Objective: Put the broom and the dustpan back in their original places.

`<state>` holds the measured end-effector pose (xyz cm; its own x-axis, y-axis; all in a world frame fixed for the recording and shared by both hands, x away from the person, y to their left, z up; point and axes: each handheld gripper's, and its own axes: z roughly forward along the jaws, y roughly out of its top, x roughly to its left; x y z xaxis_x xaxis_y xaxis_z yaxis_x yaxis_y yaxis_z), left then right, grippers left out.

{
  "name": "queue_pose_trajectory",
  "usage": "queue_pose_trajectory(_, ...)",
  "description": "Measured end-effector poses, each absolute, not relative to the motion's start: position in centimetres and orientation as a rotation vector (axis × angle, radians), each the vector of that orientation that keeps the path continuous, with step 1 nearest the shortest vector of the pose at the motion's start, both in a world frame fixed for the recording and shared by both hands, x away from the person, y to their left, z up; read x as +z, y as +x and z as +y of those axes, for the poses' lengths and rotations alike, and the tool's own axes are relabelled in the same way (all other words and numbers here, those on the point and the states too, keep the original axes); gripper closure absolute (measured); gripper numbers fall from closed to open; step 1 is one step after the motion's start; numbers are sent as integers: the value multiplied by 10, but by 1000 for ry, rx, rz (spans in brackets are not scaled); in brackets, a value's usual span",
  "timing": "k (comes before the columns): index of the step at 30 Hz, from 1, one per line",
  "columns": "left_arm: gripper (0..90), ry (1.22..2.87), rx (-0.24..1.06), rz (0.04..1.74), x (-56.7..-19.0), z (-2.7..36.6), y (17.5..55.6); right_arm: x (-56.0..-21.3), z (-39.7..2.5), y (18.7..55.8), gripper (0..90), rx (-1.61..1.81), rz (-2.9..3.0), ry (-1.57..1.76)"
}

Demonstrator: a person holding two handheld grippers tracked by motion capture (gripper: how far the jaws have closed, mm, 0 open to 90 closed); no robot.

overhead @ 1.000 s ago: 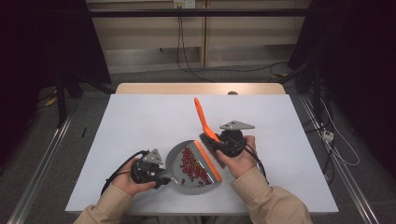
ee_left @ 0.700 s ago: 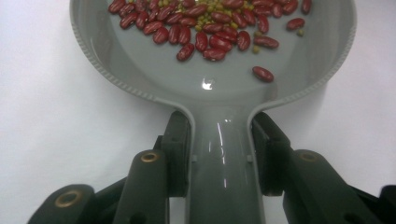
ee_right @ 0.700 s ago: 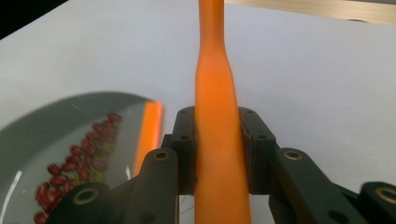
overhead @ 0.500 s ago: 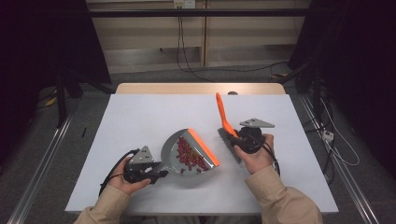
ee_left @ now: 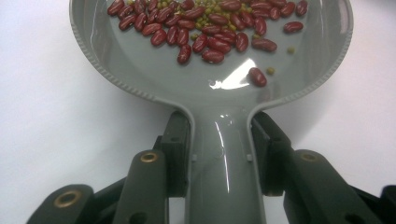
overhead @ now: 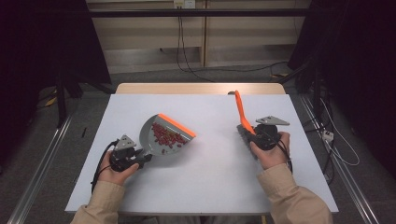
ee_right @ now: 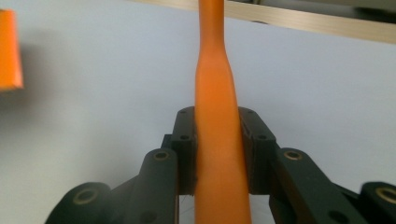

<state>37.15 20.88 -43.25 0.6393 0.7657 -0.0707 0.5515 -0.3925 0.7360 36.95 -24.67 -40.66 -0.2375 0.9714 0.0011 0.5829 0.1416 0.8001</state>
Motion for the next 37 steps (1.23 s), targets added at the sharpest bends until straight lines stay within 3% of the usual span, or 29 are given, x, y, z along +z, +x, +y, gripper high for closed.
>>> queue_pose_trajectory(8,628,2100,445,1237,-442,217,388,-419,-264,370,710,724,1895,1396)
queue_pose_trajectory(15,608,2088,357,1183,-442,208,381,-427,-253,360,655,890,1934,1432)
queue_pose_trajectory(19,476,2075,299,1114,-441,205,370,-431,-248,353,602,966,1975,1407)
queue_pose_trajectory(24,195,1996,313,1028,-436,210,356,-435,-256,330,375,1216,1975,1427)
queue_pose_trajectory(29,112,1928,323,940,-432,217,351,-438,-270,308,303,1336,1967,1397)
queue_pose_trajectory(37,94,1900,328,873,-430,215,351,-443,-272,301,257,1378,1981,1348)
